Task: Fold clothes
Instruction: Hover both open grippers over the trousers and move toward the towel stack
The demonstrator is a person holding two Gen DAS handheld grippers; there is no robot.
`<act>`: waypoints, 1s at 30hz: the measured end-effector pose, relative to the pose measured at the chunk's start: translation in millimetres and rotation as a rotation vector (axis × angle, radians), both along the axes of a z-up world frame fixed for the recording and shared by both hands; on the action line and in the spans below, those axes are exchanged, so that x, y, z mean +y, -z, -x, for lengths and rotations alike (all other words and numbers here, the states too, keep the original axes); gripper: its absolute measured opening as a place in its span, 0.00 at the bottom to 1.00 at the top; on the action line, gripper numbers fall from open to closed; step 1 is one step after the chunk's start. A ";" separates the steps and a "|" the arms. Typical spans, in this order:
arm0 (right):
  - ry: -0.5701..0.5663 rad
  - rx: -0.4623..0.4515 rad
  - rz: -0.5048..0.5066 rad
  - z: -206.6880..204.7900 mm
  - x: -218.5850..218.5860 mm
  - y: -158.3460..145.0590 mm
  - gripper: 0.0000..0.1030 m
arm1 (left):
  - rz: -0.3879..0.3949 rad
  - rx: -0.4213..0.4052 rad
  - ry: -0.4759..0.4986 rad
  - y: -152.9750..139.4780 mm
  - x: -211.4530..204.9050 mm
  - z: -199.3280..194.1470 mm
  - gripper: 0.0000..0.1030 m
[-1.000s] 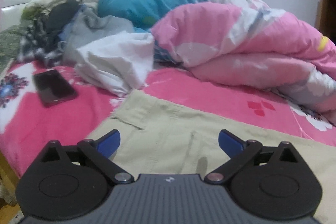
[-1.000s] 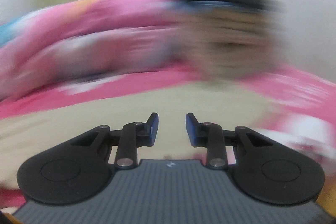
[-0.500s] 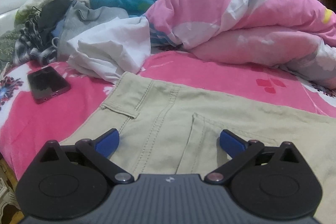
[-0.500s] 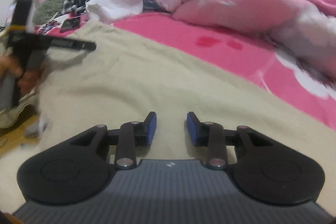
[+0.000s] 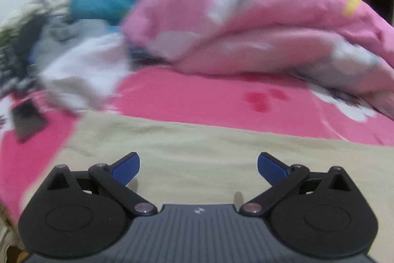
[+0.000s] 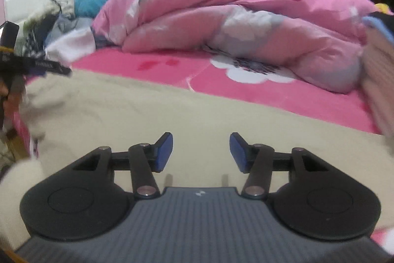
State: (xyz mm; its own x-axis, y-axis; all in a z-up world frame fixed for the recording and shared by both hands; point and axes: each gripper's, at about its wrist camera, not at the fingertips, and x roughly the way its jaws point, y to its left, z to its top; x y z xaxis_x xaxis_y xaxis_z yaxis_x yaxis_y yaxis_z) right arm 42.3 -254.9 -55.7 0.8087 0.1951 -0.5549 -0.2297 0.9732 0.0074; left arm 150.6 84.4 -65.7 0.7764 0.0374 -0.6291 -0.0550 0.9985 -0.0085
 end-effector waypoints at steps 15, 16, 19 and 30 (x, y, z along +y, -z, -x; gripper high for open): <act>0.545 -0.033 -0.309 43.3 -158.5 11.2 0.75 | -0.162 0.148 0.134 40.3 -104.0 -10.1 1.00; 0.490 -0.045 -0.330 33.9 -151.5 10.9 0.75 | -0.164 0.150 0.128 40.4 -105.4 -10.3 1.00; 0.329 -0.021 -0.405 -5.6 -132.6 23.9 0.74 | -0.175 0.153 0.114 40.9 -109.4 -10.6 1.00; 0.854 -0.004 -0.620 6.5 -280.4 35.7 0.65 | -0.183 0.148 0.102 42.1 -113.0 -10.6 1.00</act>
State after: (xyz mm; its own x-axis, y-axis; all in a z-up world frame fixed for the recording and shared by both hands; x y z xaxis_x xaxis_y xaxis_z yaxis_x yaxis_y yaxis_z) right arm 35.8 -535.3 -91.4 0.8129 -0.1908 -0.5502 0.5287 0.6379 0.5599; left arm 161.2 -28.7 -107.8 0.6820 0.0872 -0.7261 0.0585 0.9832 0.1730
